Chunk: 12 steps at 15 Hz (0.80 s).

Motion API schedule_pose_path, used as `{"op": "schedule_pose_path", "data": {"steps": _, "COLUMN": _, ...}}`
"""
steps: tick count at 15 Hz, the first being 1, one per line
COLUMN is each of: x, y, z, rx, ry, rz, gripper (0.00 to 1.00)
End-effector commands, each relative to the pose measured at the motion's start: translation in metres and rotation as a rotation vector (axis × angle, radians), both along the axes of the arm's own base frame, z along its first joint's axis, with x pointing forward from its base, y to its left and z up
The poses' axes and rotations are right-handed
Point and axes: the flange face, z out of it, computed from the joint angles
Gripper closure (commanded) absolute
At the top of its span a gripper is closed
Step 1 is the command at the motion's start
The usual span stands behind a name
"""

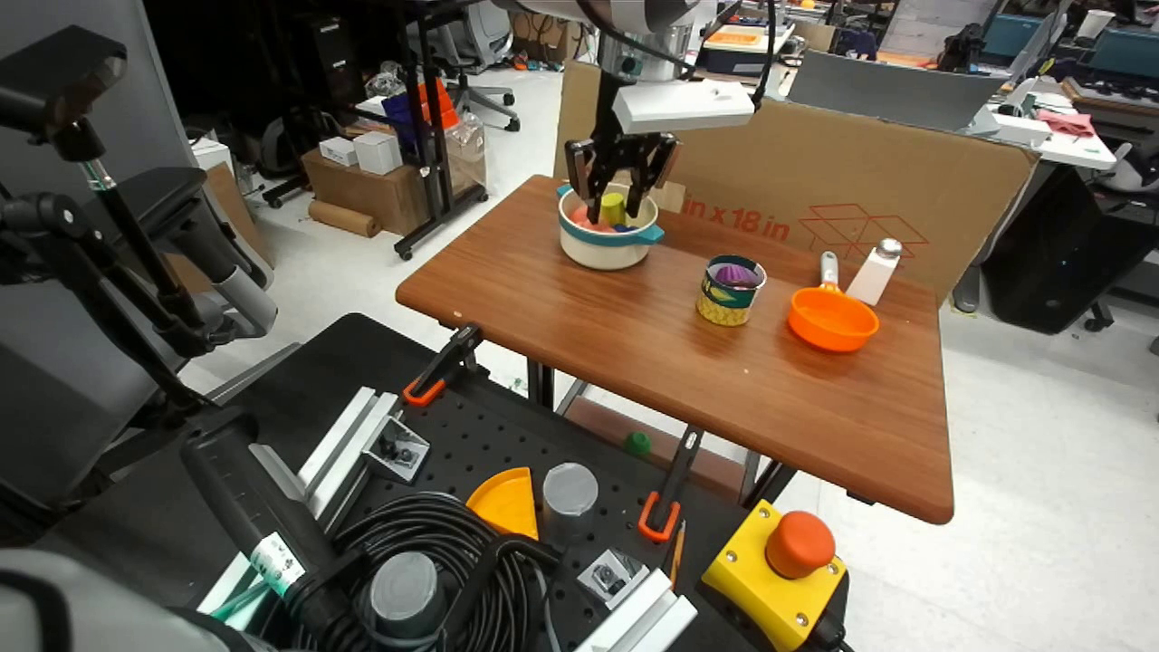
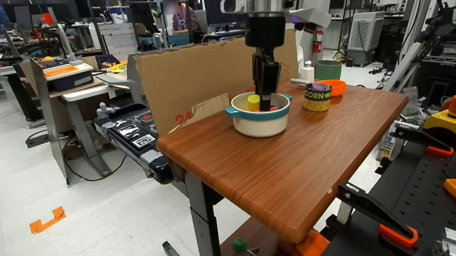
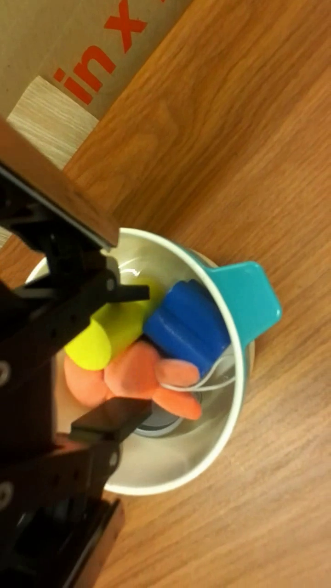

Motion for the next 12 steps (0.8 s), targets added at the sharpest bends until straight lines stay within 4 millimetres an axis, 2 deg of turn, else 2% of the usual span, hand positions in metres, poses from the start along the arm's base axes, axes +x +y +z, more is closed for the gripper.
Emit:
{"op": "schedule_pose_path", "data": {"steps": 1, "x": 0.0067, "y": -0.0014, "z": -0.0024, "rx": -0.012, "ry": 0.020, "rz": 0.007, "gripper": 0.75}}
{"op": "schedule_pose_path", "data": {"steps": 4, "x": 0.0067, "y": -0.0018, "z": -0.0028, "rx": -0.012, "ry": 0.027, "rz": 0.006, "gripper": 0.96}}
{"op": "schedule_pose_path", "data": {"steps": 5, "x": 0.0066, "y": -0.0019, "z": -0.0028, "rx": -0.012, "ry": 0.028, "rz": 0.007, "gripper": 0.99}}
{"op": "schedule_pose_path", "data": {"steps": 11, "x": 0.0069, "y": -0.0019, "z": -0.0013, "rx": -0.011, "ry": 0.022, "rz": 0.004, "gripper": 1.00}}
{"op": "schedule_pose_path", "data": {"steps": 12, "x": 0.0068, "y": -0.0019, "z": -0.0003, "rx": -0.016, "ry": 0.015, "rz": 0.005, "gripper": 0.83}}
